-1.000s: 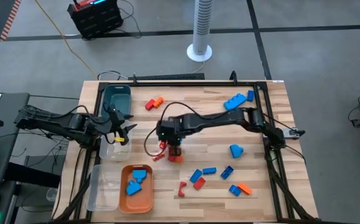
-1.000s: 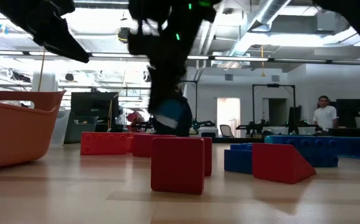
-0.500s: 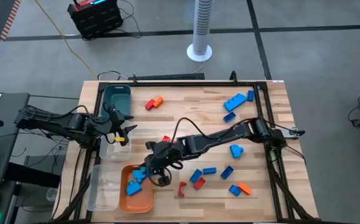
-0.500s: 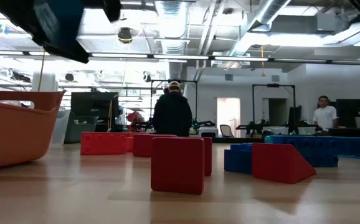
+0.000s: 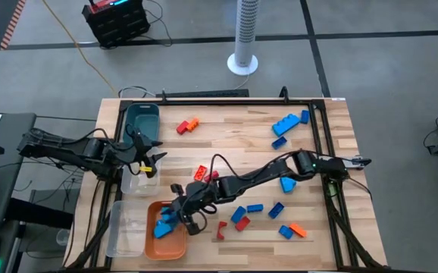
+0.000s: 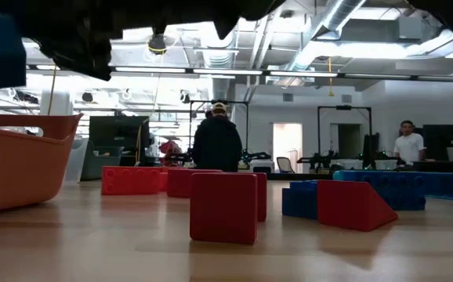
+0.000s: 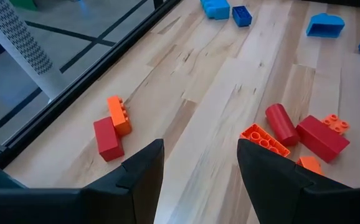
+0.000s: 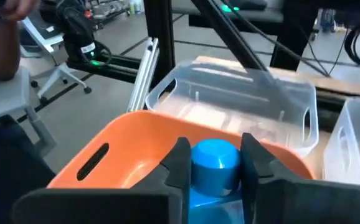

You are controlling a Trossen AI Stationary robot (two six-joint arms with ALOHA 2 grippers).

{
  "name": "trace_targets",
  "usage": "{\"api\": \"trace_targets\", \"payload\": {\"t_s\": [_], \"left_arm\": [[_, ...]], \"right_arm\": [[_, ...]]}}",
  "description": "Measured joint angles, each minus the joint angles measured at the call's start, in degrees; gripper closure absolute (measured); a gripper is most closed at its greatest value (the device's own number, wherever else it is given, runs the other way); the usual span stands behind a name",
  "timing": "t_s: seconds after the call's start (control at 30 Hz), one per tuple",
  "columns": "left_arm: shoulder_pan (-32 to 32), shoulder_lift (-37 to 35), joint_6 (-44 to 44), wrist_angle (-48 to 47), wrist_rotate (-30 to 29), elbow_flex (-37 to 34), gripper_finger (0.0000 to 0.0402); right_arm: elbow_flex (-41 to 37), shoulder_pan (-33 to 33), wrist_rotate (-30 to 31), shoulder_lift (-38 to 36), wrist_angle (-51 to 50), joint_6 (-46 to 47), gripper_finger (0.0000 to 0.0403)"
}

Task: Sort blocks
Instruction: Put the light blue game piece into the orange bin, then put the red block into the blue bin

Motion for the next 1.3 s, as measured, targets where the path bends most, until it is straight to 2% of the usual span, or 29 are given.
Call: {"api": "trace_targets", "payload": {"t_s": [0.1, 0.27, 0.37, 0.43, 0.53, 0.6, 0.67, 0.8, 1.03, 1.17, 1.3], "left_arm": [[0.0, 0.0, 0.09, 0.1, 0.0, 0.0, 0.0203], [0.0, 0.02, 0.07, 0.24, -0.02, 0.0, 0.0203], [0.0, 0.02, -0.06, 0.36, -0.06, 0.0, 0.0203], [0.01, 0.06, -0.95, 0.55, -1.01, 0.0, 0.0203], [0.02, 1.33, -3.19, 1.2, -6.32, 0.0, 0.0203], [0.37, 3.35, -3.37, 1.97, -8.3, 0.0, 0.0203], [1.84, 6.21, -1.37, 4.4, -7.76, 0.0, 0.0203], [8.23, 12.81, 4.12, 7.51, -1.41, 0.17, 0.0203], [26.9, 24.11, 9.15, 6.18, 17.07, 6.54, 0.0203], [34.1, 32.6, 11.98, 1.81, 24.04, 12.48, 0.0203], [37.6, 42.44, 14.39, -4.01, 25.79, 19.97, 0.0202]], "right_arm": [[0.02, -0.29, 0.36, 0.04, -3.12, -0.06, 0.0279], [0.02, -1.33, 0.61, -0.91, -7.66, -0.51, 0.0168], [0.02, -1.74, 0.89, -4.21, -13.65, -1.2, 0.0125], [0.07, -1.82, 5.18, -7.98, -22.76, -3.22, 0.0115], [0.05, -1.19, 16.58, -14.07, -37.15, -5.28, 0.0114], [-1.8, -0.64, 23.13, -17.94, -43.22, -4.9, 0.0118], [-6.18, -0.35, 28.14, -21.79, -46.86, -3.1, 0.0121], [-19.23, -0.82, 31.08, -29.36, -46.1, 3.0, 0.0122], [-39.14, -1.79, 37.72, -41.6, -34.29, 9.64, 0.0122], [-45.17, -2.87, 39.73, -46.9, -28.18, 9.56, 0.0123], [-48.0, -4.99, 39.94, -50.18, -24.53, 7.72, 0.0123]]}}
